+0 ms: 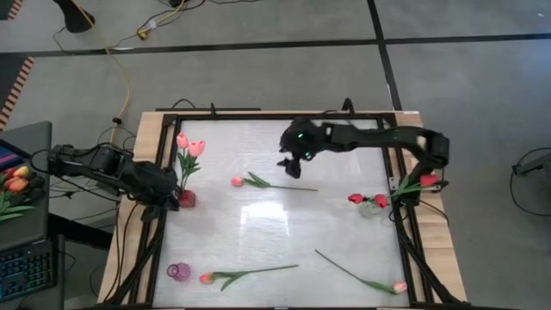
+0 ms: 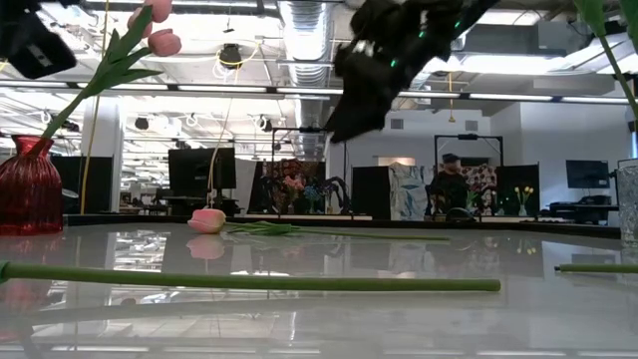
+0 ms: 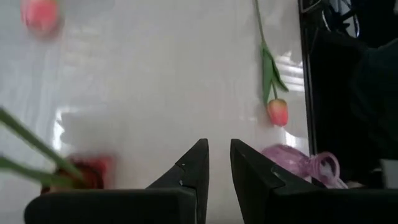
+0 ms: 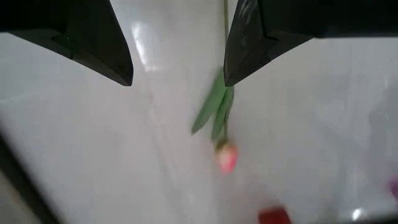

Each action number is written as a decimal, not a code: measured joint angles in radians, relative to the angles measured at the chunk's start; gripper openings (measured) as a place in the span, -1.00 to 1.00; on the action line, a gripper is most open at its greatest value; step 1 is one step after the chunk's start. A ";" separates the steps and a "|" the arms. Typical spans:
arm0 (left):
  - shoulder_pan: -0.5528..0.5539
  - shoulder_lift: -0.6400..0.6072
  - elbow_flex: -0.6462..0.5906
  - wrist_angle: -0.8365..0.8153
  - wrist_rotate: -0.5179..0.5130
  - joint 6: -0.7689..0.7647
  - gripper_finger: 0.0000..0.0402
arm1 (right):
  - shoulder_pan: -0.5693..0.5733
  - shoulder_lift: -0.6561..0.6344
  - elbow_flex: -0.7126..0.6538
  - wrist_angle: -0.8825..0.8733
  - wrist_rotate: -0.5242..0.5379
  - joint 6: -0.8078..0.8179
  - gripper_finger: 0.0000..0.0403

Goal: Sort flowers into vase by color
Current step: Put the top light pink flower into the purple flower vase

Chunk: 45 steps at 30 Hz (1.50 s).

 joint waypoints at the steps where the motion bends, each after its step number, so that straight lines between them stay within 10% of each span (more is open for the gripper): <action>1: 0.000 0.000 0.000 -0.017 0.007 -0.015 -0.74 | 0.008 0.027 0.000 0.008 0.000 -0.007 0.38; 35: 0.000 0.000 0.000 -0.239 -0.040 -0.153 -0.74 | 0.144 0.332 0.001 0.031 0.086 -0.002 0.31; 45: 0.000 0.000 0.000 -0.240 -0.041 -0.139 -0.74 | 0.180 0.329 0.001 0.002 0.137 -0.025 -0.51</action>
